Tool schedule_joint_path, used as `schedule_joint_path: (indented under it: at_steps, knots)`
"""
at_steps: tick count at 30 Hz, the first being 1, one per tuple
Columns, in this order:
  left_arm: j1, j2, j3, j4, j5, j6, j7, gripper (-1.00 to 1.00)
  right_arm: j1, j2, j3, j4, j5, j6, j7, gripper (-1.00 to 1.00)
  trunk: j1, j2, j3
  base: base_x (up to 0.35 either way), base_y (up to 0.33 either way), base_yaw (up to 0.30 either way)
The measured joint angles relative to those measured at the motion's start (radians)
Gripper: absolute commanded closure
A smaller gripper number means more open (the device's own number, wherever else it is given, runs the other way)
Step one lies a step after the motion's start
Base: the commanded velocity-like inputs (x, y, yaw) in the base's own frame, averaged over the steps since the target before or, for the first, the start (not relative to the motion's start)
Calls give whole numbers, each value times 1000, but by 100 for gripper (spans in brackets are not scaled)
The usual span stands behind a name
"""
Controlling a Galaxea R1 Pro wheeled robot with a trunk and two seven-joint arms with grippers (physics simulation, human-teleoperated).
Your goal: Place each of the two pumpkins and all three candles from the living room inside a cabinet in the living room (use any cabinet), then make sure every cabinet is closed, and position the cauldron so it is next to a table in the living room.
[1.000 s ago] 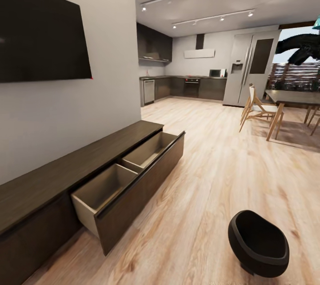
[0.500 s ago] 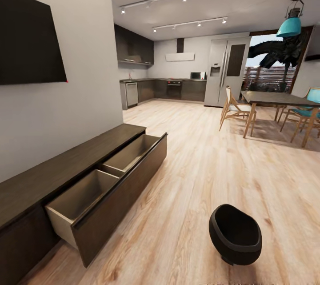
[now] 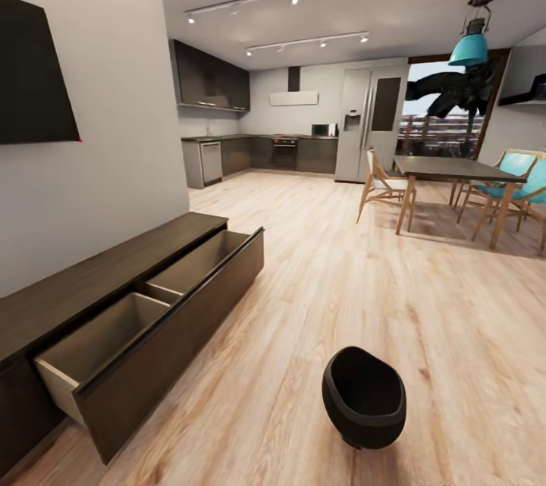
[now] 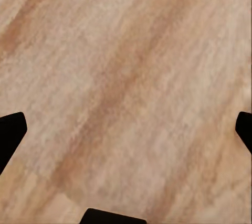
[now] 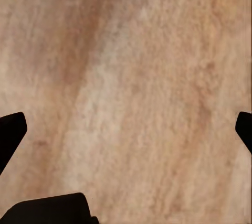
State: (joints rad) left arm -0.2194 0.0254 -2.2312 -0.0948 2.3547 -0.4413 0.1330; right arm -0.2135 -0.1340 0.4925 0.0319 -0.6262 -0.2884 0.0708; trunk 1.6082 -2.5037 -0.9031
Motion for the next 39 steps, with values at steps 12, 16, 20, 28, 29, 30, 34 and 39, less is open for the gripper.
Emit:
schedule_joint_path:
  at_steps: [12,16,20,28,29,30,34,39]
  knots:
    - [0,0,0,-1,0,0,0,-100,0,0,0,0,0,0,0,-100,0,0,8,114,-293,-254]
    - [0,0,0,-1,0,1,0,-100,0,0,0,0,0,0,0,-100,0,0,11,130,-293,-273]
    - [0,-7,-1,-2,0,2,0,-100,0,0,0,0,-11,0,0,-100,0,0,13,135,-291,-227]
    - [0,-8,-2,-15,0,3,0,-100,0,-1,0,0,-37,0,0,-100,0,0,11,153,-282,-93]
    - [0,-8,-3,-15,-2,3,0,-100,0,-1,0,0,-37,0,0,-100,0,0,10,162,-277,-147]
    - [-1,-8,-5,-14,-6,3,0,-100,0,-1,0,0,-38,0,0,-100,0,0,8,163,-277,-148]
    - [-3,-8,-6,-14,-6,3,0,-100,0,-1,0,0,-38,0,0,-100,0,0,3,167,-275,-151]
    - [-7,-8,-6,-14,-3,3,0,-100,0,-3,-1,0,-40,1,0,-100,0,0,-5,169,-273,-153]
